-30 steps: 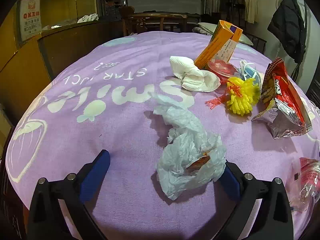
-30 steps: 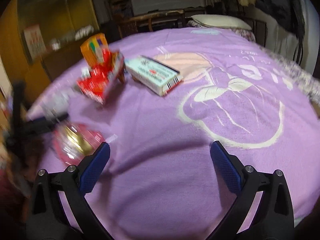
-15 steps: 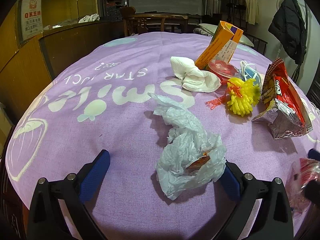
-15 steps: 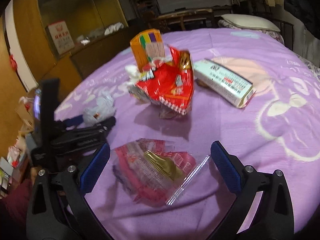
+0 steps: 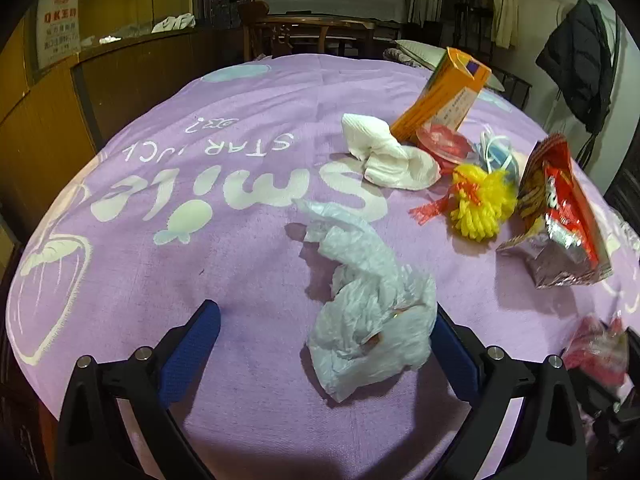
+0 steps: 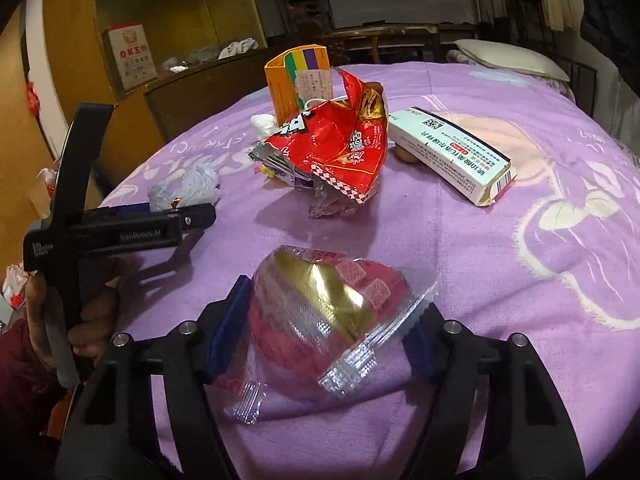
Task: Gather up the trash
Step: 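Grasp the crumpled white tissue with the left tool while the right tool grasps the clear candy wrapper, then lift the tissue and wrapper and carry them toward the red wastebasket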
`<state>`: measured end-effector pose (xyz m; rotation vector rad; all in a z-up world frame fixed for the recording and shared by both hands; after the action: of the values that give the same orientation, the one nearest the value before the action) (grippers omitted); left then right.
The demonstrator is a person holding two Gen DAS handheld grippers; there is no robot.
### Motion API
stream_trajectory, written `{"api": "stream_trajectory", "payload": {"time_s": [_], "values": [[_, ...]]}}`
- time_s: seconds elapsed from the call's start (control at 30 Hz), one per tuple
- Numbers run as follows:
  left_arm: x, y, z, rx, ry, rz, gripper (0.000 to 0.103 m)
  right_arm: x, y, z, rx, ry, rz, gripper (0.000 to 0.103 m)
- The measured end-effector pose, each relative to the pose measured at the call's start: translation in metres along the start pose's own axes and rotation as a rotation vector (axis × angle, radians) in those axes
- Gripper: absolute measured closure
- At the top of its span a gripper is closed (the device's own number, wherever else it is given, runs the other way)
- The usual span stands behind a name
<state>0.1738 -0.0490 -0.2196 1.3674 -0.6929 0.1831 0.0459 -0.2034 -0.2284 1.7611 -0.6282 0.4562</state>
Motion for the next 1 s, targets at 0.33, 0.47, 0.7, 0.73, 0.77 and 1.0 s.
{"api": "stream_trajectory", "payload": {"time_s": [0.33, 0.47, 0.7, 0.73, 0.77, 1.0], "values": [[0.007, 0.004, 0.000, -0.041, 0.004, -0.004, 0.023, 0.000, 0.001, 0.000, 0.047, -0.006, -0.005, 0.025], [0.008, 0.007, 0.006, -0.072, -0.023, -0.008, 0.063, -0.001, 0.002, 0.000, 0.052, -0.004, -0.007, 0.023], [0.011, 0.037, 0.016, -0.114, -0.047, 0.013, 0.077, 0.004, 0.006, 0.004, 0.066, -0.057, -0.011, 0.024], [0.011, 0.042, 0.016, -0.111, -0.049, 0.022, 0.077, 0.005, 0.008, 0.005, 0.054, -0.058, -0.003, 0.026], [0.011, 0.049, 0.015, -0.109, -0.050, 0.033, 0.077, 0.006, 0.009, 0.004, 0.042, -0.052, 0.001, 0.036], [-0.006, 0.100, -0.011, -0.073, -0.003, 0.101, 0.077, 0.015, 0.026, -0.007, 0.062, -0.030, 0.032, 0.066]]}}
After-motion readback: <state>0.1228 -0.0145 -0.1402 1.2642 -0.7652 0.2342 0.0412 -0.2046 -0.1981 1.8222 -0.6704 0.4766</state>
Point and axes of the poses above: each gripper's, at about its wrist camera, not at the fingertips, and y roughly against the way its jaws point, z to its right, x to its top, the point moved 8 cm from there along -y, roughly the way its jaws point, and after that the axes turned 8 degrees about -z, right-handed, at the moved point
